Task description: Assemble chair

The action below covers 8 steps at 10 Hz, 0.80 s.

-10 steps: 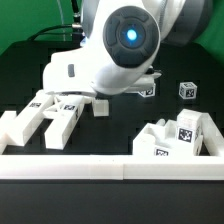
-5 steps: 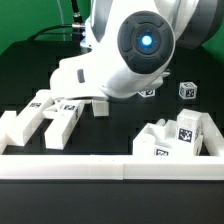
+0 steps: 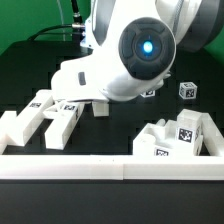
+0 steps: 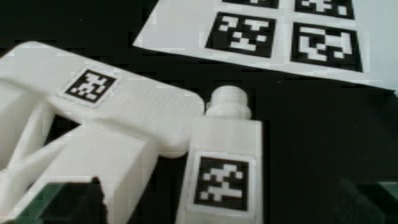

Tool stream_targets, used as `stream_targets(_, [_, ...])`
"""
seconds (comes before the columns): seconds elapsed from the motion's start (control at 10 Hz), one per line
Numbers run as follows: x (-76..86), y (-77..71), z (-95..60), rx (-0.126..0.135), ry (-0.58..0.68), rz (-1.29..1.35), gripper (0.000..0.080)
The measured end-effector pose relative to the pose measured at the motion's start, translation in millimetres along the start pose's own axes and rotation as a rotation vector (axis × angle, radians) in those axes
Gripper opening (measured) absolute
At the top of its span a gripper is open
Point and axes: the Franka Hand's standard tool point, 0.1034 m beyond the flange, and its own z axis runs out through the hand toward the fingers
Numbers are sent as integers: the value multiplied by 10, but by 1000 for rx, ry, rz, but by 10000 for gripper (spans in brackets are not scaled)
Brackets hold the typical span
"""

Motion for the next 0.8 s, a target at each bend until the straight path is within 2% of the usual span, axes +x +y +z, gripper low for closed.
stream_targets(0.5, [39, -21, -3, -2, -26, 2, 648])
stream_targets(0.8, [125, -42, 72, -8, -21, -5, 648])
